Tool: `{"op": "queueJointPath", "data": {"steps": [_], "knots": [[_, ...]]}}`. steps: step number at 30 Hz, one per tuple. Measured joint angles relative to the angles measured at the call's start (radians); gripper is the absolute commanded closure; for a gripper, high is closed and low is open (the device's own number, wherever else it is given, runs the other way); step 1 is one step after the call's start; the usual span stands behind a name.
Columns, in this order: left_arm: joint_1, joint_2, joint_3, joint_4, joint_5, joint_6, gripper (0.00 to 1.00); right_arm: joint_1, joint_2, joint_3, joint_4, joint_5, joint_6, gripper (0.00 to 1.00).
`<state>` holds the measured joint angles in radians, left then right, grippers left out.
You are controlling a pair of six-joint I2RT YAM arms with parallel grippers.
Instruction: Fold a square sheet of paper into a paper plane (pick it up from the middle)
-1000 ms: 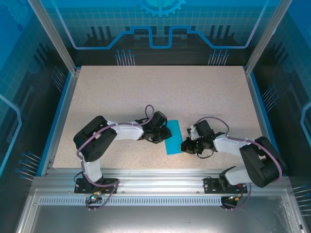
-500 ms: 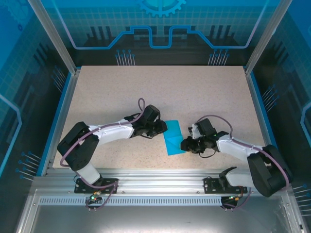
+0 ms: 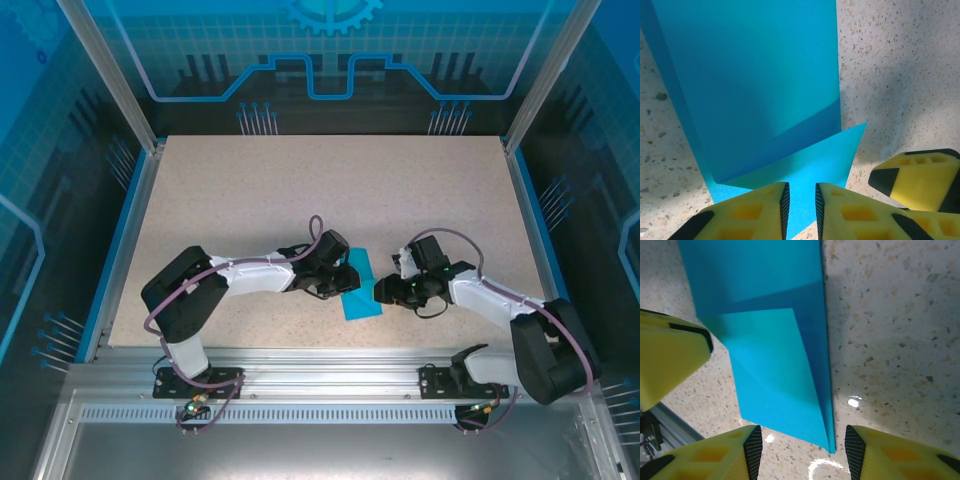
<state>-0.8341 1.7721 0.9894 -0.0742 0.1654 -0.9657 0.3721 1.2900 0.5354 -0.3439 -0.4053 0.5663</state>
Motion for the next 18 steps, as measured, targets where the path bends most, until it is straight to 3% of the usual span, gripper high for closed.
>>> {"op": "queueJointPath", "data": {"steps": [18], "knots": [[0.000, 0.079, 0.031, -0.027, -0.001, 0.000, 0.76, -0.002, 0.141, 0.037, 0.041, -0.045, -0.036, 0.58]]}}
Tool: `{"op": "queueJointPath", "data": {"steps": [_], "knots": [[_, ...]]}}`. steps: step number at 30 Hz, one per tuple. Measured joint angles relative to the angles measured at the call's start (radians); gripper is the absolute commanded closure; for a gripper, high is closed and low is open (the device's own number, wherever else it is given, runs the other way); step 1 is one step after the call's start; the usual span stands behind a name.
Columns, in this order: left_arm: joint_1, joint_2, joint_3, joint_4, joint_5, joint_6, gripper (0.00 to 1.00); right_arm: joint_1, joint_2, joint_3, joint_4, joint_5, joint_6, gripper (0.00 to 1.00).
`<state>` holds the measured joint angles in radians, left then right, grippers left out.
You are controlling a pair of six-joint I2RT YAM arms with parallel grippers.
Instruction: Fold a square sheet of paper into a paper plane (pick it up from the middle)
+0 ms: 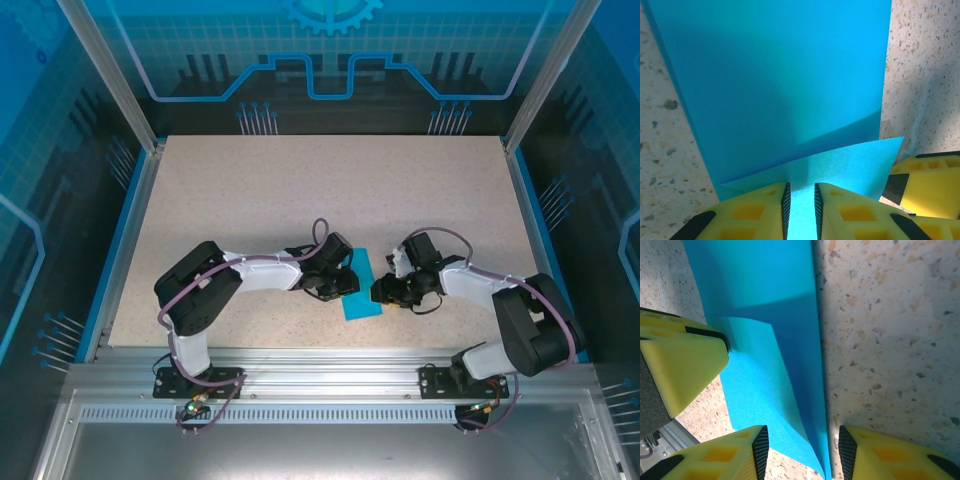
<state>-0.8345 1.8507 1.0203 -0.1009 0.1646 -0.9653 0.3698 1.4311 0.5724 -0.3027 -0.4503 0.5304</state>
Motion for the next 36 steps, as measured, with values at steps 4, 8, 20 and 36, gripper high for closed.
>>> {"op": "queueJointPath", "data": {"steps": [4, 8, 20, 36], "knots": [[0.000, 0.000, 0.000, 0.000, 0.000, 0.000, 0.76, -0.003, 0.011, 0.000, 0.016, -0.024, -0.001, 0.61], [0.000, 0.000, 0.000, 0.000, 0.000, 0.000, 0.76, -0.003, 0.028, 0.001, 0.032, -0.042, -0.001, 0.62], [0.000, 0.000, 0.000, -0.001, 0.000, 0.000, 0.76, -0.003, 0.030, 0.004, 0.042, -0.061, -0.005, 0.78], [0.004, -0.238, -0.082, -0.005, -0.090, 0.000, 0.70, -0.003, -0.123, 0.091, -0.124, 0.005, -0.043, 0.98]]}}
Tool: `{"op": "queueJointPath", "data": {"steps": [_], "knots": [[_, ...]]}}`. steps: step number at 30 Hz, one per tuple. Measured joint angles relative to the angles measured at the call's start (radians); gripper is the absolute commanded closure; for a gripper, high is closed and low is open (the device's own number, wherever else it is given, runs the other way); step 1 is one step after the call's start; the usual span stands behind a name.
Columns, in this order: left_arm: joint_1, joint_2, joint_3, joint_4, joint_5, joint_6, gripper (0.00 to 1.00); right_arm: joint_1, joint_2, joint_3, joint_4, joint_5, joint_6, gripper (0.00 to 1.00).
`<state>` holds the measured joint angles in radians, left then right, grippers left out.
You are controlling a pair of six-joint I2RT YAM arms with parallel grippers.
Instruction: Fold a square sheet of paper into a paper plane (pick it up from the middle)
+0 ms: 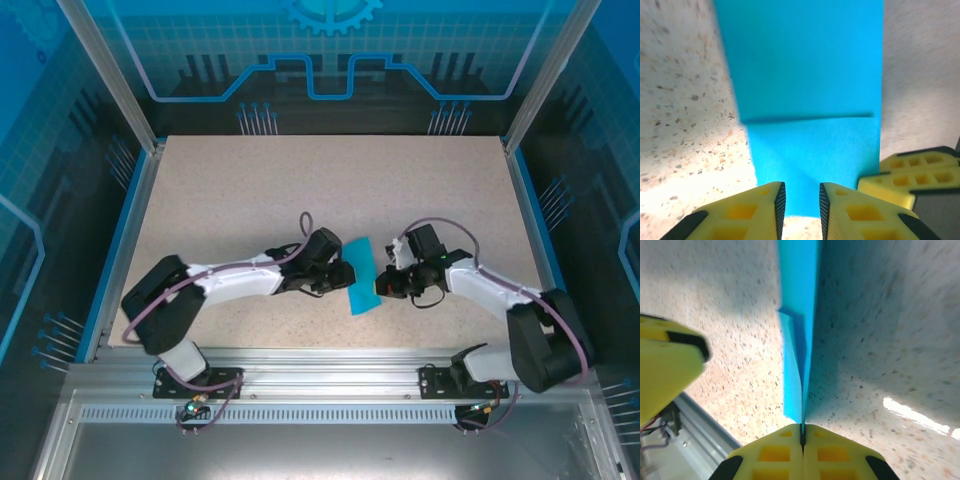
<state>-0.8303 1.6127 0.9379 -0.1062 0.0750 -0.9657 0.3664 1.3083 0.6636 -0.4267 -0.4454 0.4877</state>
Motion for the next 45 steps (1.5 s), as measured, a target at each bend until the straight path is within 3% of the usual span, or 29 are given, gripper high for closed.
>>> {"op": "queueJointPath", "data": {"steps": [5, 9, 14, 19, 26, 33, 37, 40, 45], "knots": [[0.021, -0.201, -0.038, -0.056, -0.124, -0.002, 0.67, 0.055, -0.122, 0.166, -0.206, 0.277, -0.022, 0.96], [0.055, -0.332, -0.091, -0.128, -0.232, -0.015, 0.66, 0.195, -0.116, 0.348, -0.406, 0.595, -0.012, 0.95], [0.092, -0.437, -0.143, -0.257, -0.358, -0.063, 0.65, 0.373, 0.090, 0.564, -0.642, 0.912, 0.048, 0.96], [0.108, -0.545, -0.174, -0.380, -0.463, -0.124, 0.64, 0.506, 0.418, 0.706, -0.755, 1.030, 0.097, 0.93], [0.117, -0.783, -0.269, -0.512, -0.588, -0.214, 0.64, 0.628, 0.747, 0.926, -0.788, 0.984, 0.110, 0.86], [0.120, -0.932, -0.296, -0.608, -0.660, -0.240, 0.59, 0.673, 0.832, 1.020, -0.697, 0.785, 0.066, 0.60], [0.120, -0.917, -0.298, -0.595, -0.654, -0.222, 0.55, 0.648, 0.720, 0.879, -0.539, 0.640, 0.047, 0.54], [0.121, -0.850, -0.299, -0.534, -0.606, -0.177, 0.53, 0.567, 0.532, 0.698, -0.429, 0.541, 0.045, 0.51], [0.121, -0.590, -0.287, -0.348, -0.422, -0.077, 0.53, 0.278, 0.249, 0.433, -0.249, 0.389, 0.034, 0.49]]}}
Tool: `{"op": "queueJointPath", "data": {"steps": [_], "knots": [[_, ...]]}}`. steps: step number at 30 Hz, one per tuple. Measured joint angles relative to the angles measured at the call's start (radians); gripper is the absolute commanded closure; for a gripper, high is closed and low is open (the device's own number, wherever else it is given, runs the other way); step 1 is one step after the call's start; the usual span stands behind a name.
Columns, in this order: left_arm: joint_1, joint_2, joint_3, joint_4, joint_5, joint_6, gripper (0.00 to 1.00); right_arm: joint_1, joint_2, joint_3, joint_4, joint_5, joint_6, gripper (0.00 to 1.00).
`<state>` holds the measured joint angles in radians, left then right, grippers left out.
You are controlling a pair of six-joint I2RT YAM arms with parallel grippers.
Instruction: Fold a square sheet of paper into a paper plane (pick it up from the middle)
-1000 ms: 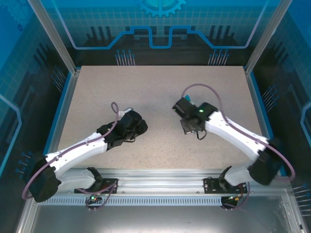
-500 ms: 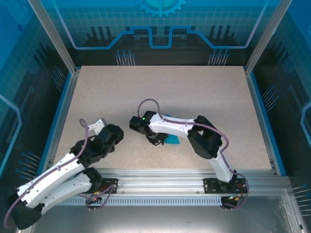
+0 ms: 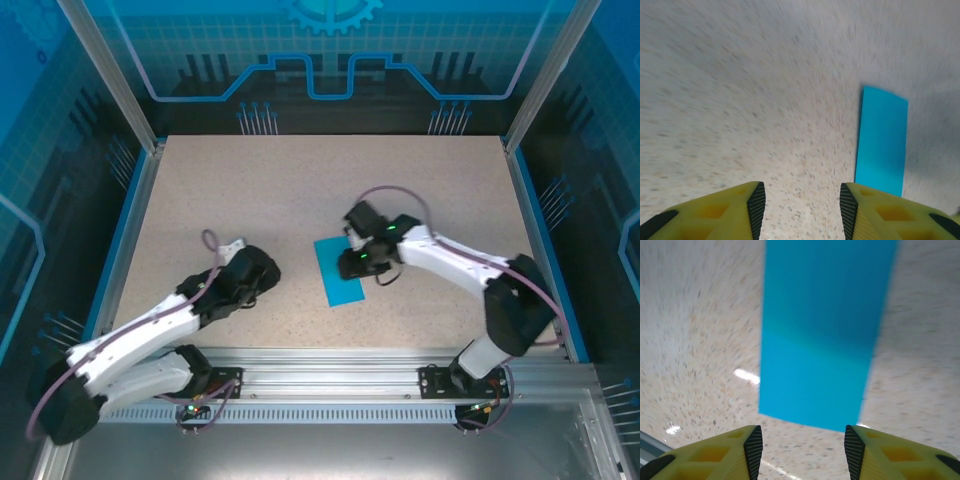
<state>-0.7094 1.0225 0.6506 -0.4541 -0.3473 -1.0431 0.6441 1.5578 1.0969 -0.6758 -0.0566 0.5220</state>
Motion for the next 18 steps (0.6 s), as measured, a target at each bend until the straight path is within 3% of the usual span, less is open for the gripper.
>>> {"op": "queueJointPath", "data": {"steps": [3, 6, 12, 18], "knots": [[0.000, 0.212, 0.064, 0.093, 0.140, 0.050, 0.55, -0.143, -0.031, -0.090, 0.071, -0.095, -0.019, 0.49], [0.000, 0.394, 0.157, 0.167, 0.250, 0.078, 0.58, -0.208, -0.007, -0.121, 0.110, -0.182, -0.044, 0.50], [0.000, 0.585, 0.281, 0.251, 0.352, 0.105, 0.66, -0.220, 0.072, -0.122, 0.185, -0.305, -0.073, 0.53], [0.000, 0.697, 0.365, 0.266, 0.380, 0.129, 0.73, -0.219, 0.105, -0.149, 0.232, -0.357, -0.079, 0.52]]}}
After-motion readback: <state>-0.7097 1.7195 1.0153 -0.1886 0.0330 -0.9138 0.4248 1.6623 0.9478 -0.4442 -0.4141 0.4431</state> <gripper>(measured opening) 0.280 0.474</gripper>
